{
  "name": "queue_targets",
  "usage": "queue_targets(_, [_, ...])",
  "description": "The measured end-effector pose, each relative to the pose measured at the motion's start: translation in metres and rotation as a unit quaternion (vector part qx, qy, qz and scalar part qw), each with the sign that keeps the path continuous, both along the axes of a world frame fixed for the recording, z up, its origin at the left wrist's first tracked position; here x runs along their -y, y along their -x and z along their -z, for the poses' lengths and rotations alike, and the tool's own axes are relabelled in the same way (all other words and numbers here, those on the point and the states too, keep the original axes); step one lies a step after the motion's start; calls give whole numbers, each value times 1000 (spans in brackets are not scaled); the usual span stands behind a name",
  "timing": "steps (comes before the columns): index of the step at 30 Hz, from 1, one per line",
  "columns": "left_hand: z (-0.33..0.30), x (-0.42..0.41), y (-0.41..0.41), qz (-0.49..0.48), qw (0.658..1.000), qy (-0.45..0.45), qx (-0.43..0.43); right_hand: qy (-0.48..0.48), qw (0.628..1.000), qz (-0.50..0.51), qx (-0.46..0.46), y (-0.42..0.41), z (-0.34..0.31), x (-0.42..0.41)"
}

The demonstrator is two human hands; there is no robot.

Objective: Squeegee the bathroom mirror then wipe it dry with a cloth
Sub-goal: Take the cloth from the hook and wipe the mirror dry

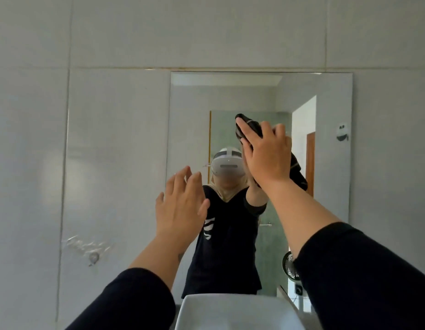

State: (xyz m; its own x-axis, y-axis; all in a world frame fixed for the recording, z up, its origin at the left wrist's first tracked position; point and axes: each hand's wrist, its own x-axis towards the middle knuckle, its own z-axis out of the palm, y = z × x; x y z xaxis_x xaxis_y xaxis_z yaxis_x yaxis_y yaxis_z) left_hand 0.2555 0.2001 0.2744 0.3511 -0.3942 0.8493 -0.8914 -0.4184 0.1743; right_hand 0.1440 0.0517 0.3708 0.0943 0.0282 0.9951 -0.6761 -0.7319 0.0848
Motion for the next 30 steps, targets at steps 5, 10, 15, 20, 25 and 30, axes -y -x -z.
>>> queue_targets(5, [2,11,5,-21,1000,-5,-15,-42,997,22,53,35,-3,28])
queue_targets(10, [4,27,14,0,1000,5,-12,-108,987,30,111,84,0,65])
queue_targets(15, [11,24,7,-4,1000,17,-16,-177,973,13,147,97,1,73])
queue_targets(20, [12,26,8,0,1000,11,-10,-236,941,-13,242,100,21,79])
queue_targets(25, [8,18,2,5,1000,12,12,-242,931,-25,272,78,33,63])
queue_targets(30, [7,4,-13,7,999,43,12,-183,958,-29,219,37,26,29])
